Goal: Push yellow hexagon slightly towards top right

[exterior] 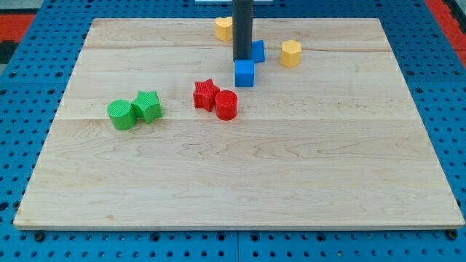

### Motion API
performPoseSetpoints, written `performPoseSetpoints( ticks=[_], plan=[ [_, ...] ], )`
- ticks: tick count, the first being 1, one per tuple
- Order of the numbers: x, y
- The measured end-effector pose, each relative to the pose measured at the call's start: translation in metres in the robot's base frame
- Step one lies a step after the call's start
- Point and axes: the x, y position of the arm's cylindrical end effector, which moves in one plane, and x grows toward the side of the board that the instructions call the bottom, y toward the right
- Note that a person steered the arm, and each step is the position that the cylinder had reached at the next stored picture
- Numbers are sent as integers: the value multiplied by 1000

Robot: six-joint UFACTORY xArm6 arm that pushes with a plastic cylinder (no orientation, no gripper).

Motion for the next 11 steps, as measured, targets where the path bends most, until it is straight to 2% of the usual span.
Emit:
performPoseSetpoints(
  ticks=[2,5,6,8,10,11],
  plan=[
    [0,1],
    [0,33],
    [0,81],
    [-17,95],
    [-18,175],
    [-30,177]
  ],
)
